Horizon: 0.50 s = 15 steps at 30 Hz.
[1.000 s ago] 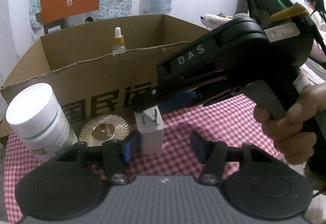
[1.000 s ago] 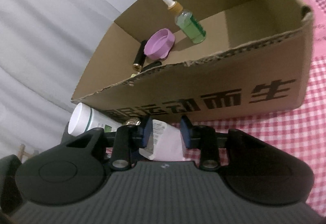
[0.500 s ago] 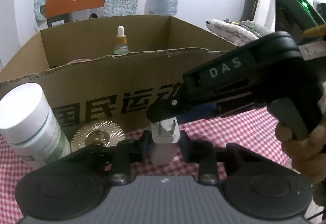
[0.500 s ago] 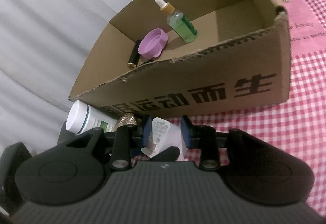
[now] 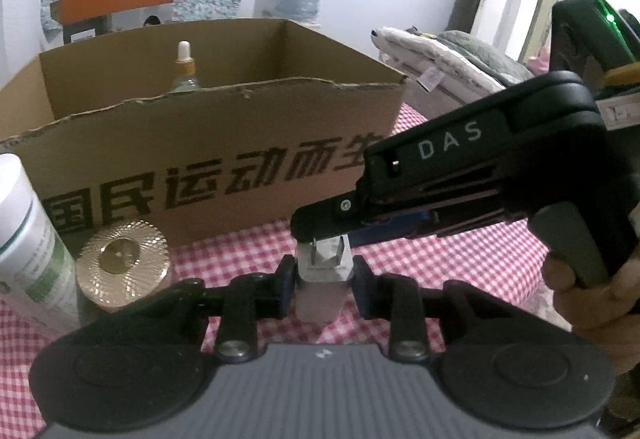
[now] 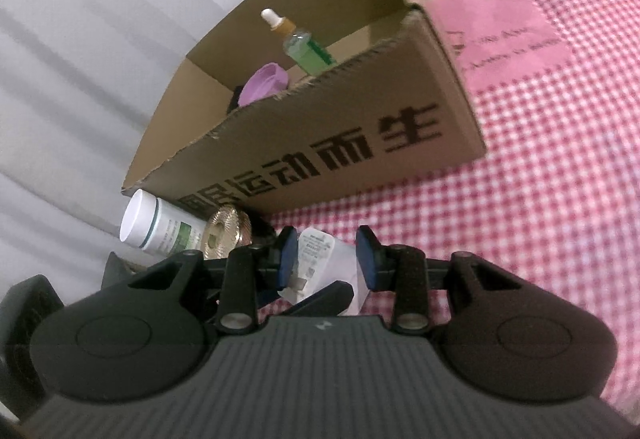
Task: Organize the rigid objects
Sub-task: 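Lift the white charger with the right gripper toward the box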
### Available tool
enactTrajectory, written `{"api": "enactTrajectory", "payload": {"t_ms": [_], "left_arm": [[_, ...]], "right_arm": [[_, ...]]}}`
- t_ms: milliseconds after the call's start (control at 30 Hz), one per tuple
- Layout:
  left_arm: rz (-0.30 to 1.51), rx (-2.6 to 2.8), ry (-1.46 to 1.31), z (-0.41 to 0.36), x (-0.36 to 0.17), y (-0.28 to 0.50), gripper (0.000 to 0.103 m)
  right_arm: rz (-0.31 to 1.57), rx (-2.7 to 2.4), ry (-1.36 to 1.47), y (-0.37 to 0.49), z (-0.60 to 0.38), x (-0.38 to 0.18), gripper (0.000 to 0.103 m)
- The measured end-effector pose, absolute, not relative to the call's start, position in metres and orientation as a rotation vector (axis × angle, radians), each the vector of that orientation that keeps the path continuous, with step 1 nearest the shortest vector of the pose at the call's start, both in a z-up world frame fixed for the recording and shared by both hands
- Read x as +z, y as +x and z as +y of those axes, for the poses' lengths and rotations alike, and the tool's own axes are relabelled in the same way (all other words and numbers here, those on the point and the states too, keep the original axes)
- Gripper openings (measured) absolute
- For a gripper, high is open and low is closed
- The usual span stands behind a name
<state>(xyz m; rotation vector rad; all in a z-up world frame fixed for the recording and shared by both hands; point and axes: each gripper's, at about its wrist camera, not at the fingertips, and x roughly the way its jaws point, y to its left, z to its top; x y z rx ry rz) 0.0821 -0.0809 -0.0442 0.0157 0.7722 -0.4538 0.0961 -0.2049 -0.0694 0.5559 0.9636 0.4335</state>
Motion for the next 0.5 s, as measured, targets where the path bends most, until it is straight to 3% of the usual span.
{"api": "enactTrajectory", "payload": {"t_ms": [133,500], "left_arm": [[0.772,-0.454,0.058,-0.089,-0.045,0.083,0.031],[0.803,-0.445,0.067,-0.094,-0.053,0.094,0.031]], "right_arm": [[0.979,0.414,0.615,0.093,-0.213,-0.077,0.040],[0.988,0.420,0.683,0.093,-0.220,-0.085,0.042]]}}
